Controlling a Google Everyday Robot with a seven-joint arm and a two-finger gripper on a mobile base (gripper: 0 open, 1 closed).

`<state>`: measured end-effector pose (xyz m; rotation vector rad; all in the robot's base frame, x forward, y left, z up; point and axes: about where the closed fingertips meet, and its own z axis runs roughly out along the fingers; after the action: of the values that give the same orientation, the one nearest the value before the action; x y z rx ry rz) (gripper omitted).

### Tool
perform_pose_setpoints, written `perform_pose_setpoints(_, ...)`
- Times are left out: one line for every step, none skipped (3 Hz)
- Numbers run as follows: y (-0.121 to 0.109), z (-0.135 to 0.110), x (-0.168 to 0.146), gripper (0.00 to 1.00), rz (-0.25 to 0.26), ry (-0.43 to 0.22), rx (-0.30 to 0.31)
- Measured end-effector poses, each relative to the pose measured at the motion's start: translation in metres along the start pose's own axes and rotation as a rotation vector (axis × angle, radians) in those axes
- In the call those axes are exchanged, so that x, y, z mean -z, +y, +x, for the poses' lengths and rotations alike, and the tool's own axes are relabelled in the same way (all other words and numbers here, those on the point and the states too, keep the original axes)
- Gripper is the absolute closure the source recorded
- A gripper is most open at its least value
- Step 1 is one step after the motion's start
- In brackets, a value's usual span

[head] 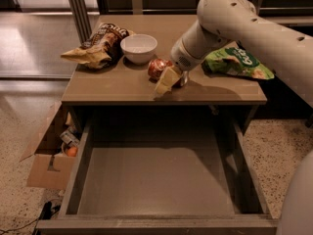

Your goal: Place coke can into top drawer

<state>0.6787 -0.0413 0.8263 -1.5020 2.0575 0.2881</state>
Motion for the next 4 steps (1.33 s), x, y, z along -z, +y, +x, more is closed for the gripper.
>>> perform_pose_setpoints(0.0,0.0,0.0,0.35,0.0,0.0,0.0)
perform_pose_setpoints(0.0,0.0,-0.0001,0.58,0.0,0.0,0.0)
perform_pose_setpoints(0.0,0.0,-0.0001,0.82,0.0,0.0,0.0)
perform_pose_setpoints(0.0003,0.0,-0.0005,1.0,-0.001,0.002,0.001)
